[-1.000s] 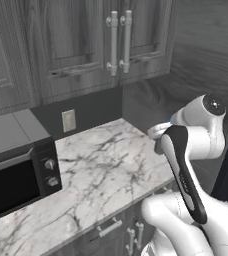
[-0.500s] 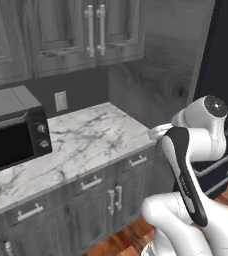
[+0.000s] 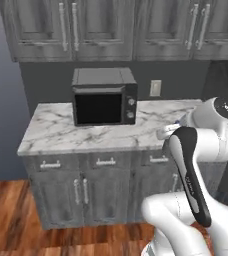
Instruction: Place the drinks on the dining counter in a tight cluster.
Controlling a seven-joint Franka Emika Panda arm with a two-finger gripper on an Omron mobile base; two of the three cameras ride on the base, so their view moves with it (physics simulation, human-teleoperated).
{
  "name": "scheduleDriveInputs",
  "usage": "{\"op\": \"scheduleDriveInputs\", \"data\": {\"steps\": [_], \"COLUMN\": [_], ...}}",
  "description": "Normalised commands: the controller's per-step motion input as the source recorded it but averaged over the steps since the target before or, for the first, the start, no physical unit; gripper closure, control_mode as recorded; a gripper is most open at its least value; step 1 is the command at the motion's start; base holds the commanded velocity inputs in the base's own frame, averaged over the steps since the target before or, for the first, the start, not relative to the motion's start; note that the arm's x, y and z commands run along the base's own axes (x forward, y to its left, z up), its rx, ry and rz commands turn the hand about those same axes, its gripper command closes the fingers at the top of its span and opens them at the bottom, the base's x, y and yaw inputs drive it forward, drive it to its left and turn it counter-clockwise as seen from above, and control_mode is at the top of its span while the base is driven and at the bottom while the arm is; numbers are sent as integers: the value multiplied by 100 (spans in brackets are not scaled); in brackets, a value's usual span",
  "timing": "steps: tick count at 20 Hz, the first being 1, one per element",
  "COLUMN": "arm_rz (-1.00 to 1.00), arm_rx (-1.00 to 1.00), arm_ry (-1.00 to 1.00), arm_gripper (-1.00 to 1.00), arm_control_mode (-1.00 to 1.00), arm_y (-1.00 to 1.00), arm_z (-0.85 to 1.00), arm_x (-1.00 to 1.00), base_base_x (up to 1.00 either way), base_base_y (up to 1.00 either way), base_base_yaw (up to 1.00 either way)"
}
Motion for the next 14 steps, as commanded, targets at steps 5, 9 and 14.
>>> {"op": "scheduleDriveInputs", "data": {"steps": [5,9,14], "arm_rz": [0,0,0], "arm_rx": [0,0,0], "arm_ry": [0,0,0], "arm_gripper": [100,100,100], "arm_control_mode": [100,100,100], "arm_y": [0,0,0], "arm_z": [0,0,0], "arm_x": [0,0,0], "base_base_x": [3,36,47], "base_base_y": [40,29,27], "base_base_yaw": [97,93,91]}}
